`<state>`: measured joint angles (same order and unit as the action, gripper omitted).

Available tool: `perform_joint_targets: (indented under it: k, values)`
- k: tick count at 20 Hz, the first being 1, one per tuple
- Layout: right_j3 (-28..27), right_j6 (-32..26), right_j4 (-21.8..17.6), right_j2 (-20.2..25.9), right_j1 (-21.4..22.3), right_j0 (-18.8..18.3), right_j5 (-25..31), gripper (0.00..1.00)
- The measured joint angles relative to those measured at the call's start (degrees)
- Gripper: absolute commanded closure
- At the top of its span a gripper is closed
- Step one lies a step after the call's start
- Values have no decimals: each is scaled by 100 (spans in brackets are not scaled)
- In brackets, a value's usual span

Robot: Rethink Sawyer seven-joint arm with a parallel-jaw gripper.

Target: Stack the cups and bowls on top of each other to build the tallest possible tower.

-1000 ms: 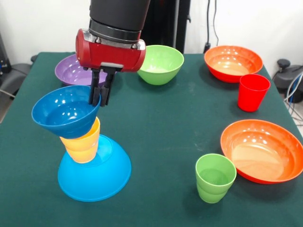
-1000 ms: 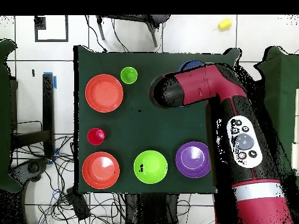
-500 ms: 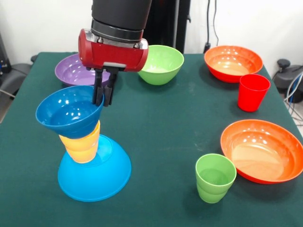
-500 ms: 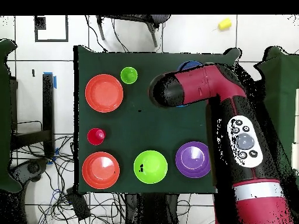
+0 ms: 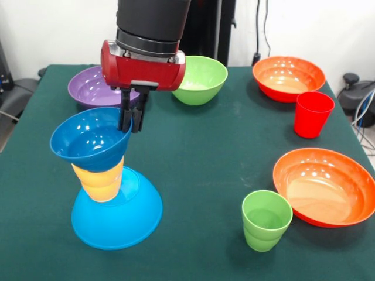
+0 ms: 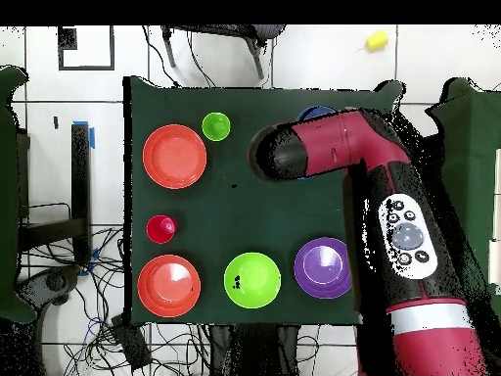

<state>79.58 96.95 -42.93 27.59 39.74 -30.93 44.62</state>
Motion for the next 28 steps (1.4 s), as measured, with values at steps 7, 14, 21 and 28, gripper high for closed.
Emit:
perform_joint_targets:
  k: [7,14,21,28]
  values:
    - [0,0,1,-200,-10,123,140,100]
    - [0,0,1,-348,-10,212,240,100]
    - [0,0,1,-512,-10,290,240,100]
    - [0,0,2,-624,-10,325,240,100]
